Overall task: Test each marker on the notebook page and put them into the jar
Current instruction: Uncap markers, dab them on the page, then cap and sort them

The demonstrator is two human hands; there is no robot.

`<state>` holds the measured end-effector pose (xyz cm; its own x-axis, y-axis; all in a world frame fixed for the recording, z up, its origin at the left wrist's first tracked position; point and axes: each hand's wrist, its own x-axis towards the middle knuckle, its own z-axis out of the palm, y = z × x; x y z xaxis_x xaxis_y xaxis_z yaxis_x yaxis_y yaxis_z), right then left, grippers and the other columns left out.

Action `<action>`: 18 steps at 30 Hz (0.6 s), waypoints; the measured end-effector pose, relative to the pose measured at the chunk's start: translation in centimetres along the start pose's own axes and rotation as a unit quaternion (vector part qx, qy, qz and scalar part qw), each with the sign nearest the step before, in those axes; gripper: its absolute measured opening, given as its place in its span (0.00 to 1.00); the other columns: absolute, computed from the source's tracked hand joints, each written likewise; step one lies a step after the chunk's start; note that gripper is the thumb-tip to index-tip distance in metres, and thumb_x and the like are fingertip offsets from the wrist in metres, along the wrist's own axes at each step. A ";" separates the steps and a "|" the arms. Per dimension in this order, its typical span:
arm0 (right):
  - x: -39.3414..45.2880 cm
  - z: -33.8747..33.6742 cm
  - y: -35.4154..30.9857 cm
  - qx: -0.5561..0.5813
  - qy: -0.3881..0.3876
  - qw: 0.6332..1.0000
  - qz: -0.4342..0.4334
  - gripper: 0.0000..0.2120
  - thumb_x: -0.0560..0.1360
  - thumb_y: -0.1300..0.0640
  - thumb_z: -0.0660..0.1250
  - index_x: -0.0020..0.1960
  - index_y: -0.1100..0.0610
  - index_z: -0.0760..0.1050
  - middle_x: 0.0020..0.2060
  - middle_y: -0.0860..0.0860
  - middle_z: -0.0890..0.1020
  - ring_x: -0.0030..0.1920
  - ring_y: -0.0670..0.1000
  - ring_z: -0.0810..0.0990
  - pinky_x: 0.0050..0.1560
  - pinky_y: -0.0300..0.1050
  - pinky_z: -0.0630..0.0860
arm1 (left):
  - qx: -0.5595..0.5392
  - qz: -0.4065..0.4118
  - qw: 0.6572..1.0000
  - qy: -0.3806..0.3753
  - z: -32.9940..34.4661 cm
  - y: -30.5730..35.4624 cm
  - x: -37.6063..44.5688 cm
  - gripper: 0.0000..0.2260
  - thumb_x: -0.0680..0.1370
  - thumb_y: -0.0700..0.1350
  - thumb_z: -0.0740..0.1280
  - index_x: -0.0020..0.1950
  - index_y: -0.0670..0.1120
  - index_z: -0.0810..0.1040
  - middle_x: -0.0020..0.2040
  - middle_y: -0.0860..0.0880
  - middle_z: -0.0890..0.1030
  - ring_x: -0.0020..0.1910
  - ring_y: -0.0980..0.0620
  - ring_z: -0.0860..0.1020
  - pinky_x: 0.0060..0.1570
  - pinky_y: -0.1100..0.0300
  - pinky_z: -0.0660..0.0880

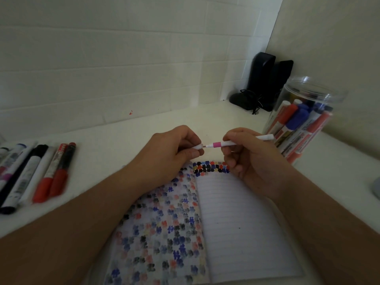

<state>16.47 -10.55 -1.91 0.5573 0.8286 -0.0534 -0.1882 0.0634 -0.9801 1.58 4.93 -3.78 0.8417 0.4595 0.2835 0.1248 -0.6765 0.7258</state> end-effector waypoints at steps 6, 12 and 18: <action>0.1 0.0 0.1 -0.009 0.001 1.000 0.006 0.10 0.82 0.60 0.65 0.43 0.57 0.79 0.33 0.54 0.78 0.29 0.50 0.73 0.26 0.39 0.68 | 0.000 0.015 1.000 0.001 0.0 0.1 -0.1 0.05 0.80 0.50 0.69 0.53 0.59 0.75 0.52 0.58 0.85 0.52 0.66 0.81 0.51 0.73 0.76; 0.2 0.0 0.2 -0.022 0.002 1.000 0.005 0.08 0.82 0.60 0.65 0.44 0.58 0.79 0.33 0.54 0.78 0.29 0.51 0.73 0.27 0.40 0.68 | 0.015 0.025 1.000 0.005 0.1 0.1 -0.1 0.06 0.80 0.50 0.70 0.53 0.59 0.75 0.51 0.60 0.85 0.52 0.68 0.80 0.49 0.76 0.73; 0.3 0.0 0.7 -0.084 0.007 0.996 -0.030 0.05 0.82 0.60 0.67 0.48 0.58 0.78 0.35 0.56 0.81 0.31 0.52 0.76 0.27 0.41 0.72 | 0.071 0.043 0.996 0.013 0.1 -0.3 -0.1 0.04 0.79 0.51 0.71 0.53 0.59 0.78 0.45 0.63 0.81 0.49 0.68 0.78 0.47 0.76 0.72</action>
<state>16.50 -10.30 -2.64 0.5753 0.8179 0.0049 -0.0161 0.0174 -0.9997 1.50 5.02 -4.13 0.8391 0.4096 0.3580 0.1276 -0.7879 0.6024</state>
